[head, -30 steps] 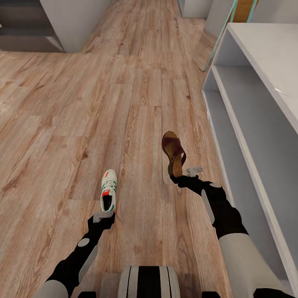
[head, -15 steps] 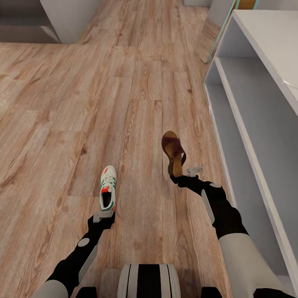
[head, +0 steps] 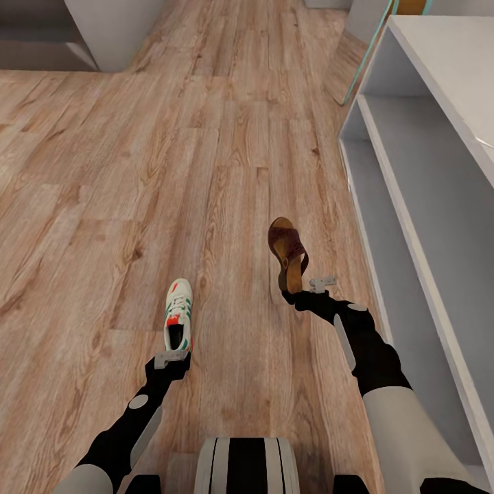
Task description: Pick up the two gym shoes and the two sandals from the corridor floor and place them onto the hallstand (shoe rack) in the corridor, making sure they are on the rack and not on the floor. Arrange them so the two gym shoes are next to each other and the two sandals are next to each other.
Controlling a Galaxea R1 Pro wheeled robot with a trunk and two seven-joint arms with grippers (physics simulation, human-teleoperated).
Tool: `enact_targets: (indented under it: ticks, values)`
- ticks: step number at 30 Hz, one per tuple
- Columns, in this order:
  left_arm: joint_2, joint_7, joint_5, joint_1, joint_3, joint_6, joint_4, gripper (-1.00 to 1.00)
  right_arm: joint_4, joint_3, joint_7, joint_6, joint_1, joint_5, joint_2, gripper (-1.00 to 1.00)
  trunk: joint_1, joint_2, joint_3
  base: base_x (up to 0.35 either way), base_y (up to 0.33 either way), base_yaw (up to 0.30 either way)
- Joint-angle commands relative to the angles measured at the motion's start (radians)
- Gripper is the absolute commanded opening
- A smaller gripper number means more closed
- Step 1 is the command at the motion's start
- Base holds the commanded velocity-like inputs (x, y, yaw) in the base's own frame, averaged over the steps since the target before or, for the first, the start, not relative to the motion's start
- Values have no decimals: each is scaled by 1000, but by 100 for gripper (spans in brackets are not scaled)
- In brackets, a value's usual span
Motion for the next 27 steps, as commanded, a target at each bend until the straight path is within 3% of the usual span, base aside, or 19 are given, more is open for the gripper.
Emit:
enact_targets:
  ticks: [1,6,15,27]
  values:
    - [2,9,10,-1,-8,-4,0,100,-1,-4,9,5,0,6,1,-100,0,0,-1,13,0,0]
    - [2,9,10,-1,-8,-4,-1,100,-1,-4,9,5,0,6,1,-100,0,0,-1,6,0,0]
    - [2,9,10,-1,-8,-3,1,100,-1,-4,9,5,0,6,1,-100,2,-1,-23,0,0,0]
    - [2,9,11,-1,-8,-4,1,100,-1,-4,9,5,0,6,1,-100,2,-1,-26,14,0,0]
